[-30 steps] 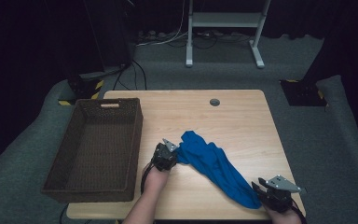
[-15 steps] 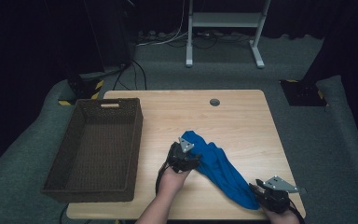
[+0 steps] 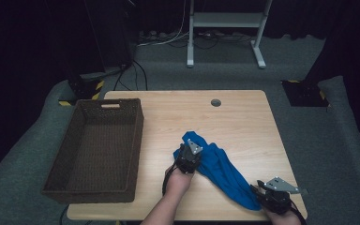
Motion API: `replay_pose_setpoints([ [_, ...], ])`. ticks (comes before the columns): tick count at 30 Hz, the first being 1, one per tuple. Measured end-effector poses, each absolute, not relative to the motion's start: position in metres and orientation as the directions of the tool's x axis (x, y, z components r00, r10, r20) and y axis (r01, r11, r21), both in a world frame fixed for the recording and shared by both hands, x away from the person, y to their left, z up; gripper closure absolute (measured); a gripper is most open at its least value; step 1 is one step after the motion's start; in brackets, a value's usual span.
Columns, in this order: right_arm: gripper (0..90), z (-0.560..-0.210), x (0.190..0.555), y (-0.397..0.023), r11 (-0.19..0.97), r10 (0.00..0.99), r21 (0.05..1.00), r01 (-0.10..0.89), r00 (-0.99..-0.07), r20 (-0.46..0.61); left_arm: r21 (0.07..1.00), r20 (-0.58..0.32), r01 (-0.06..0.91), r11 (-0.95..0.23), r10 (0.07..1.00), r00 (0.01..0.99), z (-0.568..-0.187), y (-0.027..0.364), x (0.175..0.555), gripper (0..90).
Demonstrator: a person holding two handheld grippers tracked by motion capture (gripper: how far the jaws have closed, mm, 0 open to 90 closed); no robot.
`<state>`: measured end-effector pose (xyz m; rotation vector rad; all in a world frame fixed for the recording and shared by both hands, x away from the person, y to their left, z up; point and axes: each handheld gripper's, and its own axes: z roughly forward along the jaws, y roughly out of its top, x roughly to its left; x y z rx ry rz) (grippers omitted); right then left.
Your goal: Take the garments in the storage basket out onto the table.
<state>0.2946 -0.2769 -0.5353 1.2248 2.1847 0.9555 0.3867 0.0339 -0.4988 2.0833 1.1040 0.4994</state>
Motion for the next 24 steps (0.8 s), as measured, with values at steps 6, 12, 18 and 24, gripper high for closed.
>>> replay_pose_setpoints([
  [6,63.0,-0.535,0.295,-0.277,0.361,0.865,0.753,0.55,-0.498,-0.051,0.775,0.001,0.521,-0.357,0.826,0.564,-0.492,0.057,0.357,85.8],
  [12,62.7,-0.535,0.294,-0.276,0.36,0.868,0.752,0.553,-0.493,-0.053,0.761,0.025,0.528,-0.377,0.83,0.557,-0.507,0.083,0.322,85.7],
  [18,60.9,-0.534,0.293,-0.276,0.37,0.87,0.748,0.551,-0.487,-0.071,0.737,0.031,0.55,-0.392,0.833,0.552,-0.521,0.1,0.297,85.2],
  [24,60.1,-0.528,0.292,-0.275,0.356,0.876,0.763,0.54,-0.476,-0.073,0.712,0.093,0.542,-0.446,0.825,0.557,-0.526,0.105,0.285,83.1],
])
